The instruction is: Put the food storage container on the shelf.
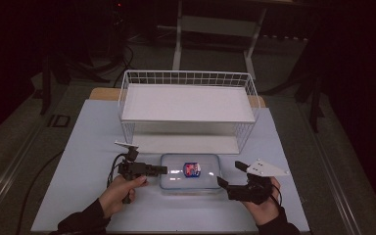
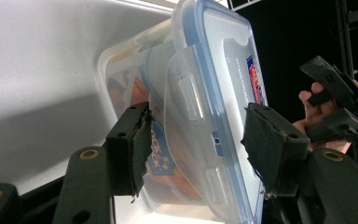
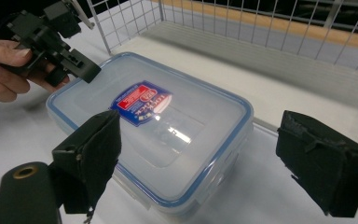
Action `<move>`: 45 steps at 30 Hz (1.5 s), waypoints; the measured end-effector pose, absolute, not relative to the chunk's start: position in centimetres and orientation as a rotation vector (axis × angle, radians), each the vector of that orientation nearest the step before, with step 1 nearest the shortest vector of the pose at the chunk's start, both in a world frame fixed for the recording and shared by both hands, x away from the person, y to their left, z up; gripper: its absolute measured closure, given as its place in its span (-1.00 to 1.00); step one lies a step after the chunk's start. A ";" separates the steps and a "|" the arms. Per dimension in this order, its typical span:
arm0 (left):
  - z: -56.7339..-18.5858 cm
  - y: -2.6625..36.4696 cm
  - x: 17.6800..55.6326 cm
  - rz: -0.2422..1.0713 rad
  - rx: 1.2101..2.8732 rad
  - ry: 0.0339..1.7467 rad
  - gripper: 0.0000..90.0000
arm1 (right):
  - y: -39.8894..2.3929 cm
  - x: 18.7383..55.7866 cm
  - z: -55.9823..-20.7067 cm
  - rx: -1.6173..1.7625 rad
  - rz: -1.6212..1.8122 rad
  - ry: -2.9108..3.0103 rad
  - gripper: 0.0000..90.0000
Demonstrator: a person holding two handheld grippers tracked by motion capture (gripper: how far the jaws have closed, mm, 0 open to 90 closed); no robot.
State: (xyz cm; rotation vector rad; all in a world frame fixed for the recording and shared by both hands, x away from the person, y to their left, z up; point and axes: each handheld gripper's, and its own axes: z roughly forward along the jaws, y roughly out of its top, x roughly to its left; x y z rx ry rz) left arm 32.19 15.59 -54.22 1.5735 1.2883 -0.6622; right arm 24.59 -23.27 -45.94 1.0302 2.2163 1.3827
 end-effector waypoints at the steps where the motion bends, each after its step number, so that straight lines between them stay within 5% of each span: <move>1: -54.1 15.6 32.2 -0.654 1.573 1.285 0.02 | -23.4 24.8 -46.1 1.047 1.383 2.218 -0.70; 21: -52.8 16.1 31.0 -0.586 1.649 1.137 0.29 | -24.2 27.1 -48.2 1.313 1.455 2.319 -0.64; 45: -52.3 16.1 29.6 -0.552 1.677 1.061 0.33 | -25.3 29.0 -50.4 1.512 1.612 2.538 -0.02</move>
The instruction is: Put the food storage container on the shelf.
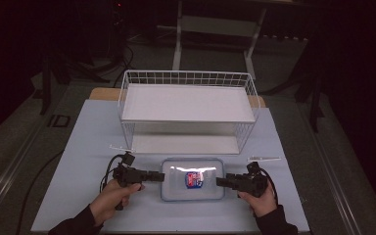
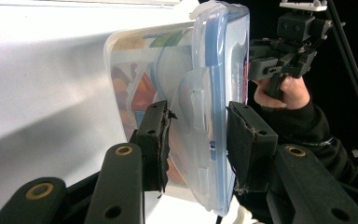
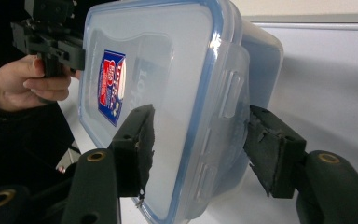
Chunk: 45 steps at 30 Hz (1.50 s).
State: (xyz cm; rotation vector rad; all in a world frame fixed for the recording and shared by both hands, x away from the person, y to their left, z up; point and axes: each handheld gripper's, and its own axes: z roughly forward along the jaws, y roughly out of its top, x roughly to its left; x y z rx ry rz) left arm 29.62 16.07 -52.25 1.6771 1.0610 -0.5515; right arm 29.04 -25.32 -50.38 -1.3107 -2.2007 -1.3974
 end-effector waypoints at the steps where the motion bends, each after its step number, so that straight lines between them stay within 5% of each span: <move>1: -52.2 16.0 29.5 -0.549 1.675 1.062 0.33 | -25.5 29.1 -50.3 -1.311 -1.390 -2.194 0.03; 23: -50.2 15.5 28.8 -0.423 1.678 1.068 0.31 | -25.5 28.6 -48.6 -1.355 -1.425 -2.189 0.09; 45: -48.4 15.6 33.3 -0.203 1.611 1.089 0.28 | -24.4 34.9 -46.8 -1.391 -1.525 -2.172 0.08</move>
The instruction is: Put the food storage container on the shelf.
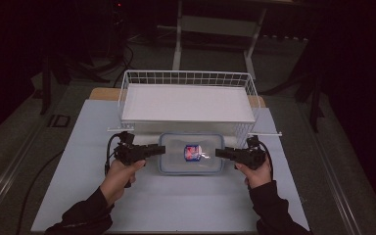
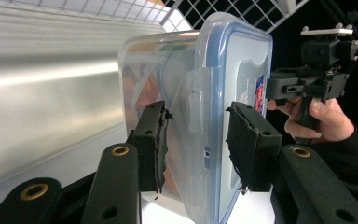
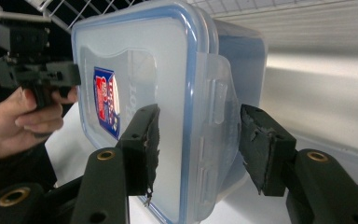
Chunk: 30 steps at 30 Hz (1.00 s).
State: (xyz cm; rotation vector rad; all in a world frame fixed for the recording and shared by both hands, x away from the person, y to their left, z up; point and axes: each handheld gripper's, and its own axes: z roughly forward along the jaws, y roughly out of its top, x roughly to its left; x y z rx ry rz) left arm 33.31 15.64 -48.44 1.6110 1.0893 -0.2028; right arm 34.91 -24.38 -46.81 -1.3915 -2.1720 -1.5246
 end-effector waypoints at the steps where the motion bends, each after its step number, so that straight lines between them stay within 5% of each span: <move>1: -48.4 15.6 33.3 -0.203 1.611 1.089 0.28 | -24.4 34.9 -46.8 -1.391 -1.525 -2.172 0.08; 30: -51.5 14.6 35.8 -0.068 1.561 1.117 0.21 | -24.0 38.2 -49.7 -1.439 -1.596 -2.226 0.06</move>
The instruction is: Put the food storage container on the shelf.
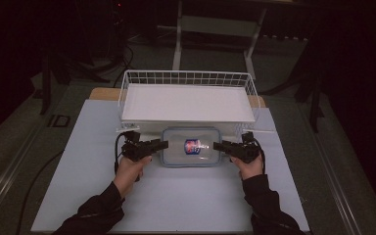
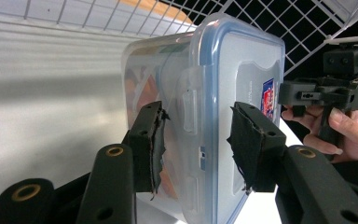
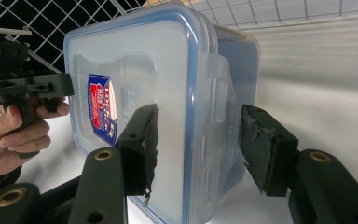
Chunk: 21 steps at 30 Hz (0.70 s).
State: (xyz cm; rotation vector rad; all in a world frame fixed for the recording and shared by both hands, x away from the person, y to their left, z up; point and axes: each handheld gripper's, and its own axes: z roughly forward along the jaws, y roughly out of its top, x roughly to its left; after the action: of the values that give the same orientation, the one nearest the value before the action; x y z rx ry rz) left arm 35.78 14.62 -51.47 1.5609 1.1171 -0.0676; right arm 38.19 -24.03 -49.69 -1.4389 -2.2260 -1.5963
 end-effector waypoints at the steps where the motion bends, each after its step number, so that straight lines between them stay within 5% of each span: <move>1: -51.5 14.6 35.8 -0.062 1.555 1.110 0.21 | -24.0 38.2 -49.7 -1.441 -1.597 -2.226 0.05; 14: -51.6 13.1 35.4 0.222 1.574 1.107 0.16 | -23.2 38.0 -49.7 -1.542 -1.619 -2.304 -0.04; 21: -51.7 13.0 35.9 0.234 1.552 1.144 0.05 | -22.8 38.3 -49.4 -1.592 -1.629 -2.326 -0.10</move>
State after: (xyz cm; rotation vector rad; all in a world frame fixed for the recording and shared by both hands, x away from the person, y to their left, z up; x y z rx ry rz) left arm 35.85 13.03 -51.72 1.5516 1.1442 0.2337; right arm 38.30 -22.77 -49.44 -1.5918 -2.3263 -1.6291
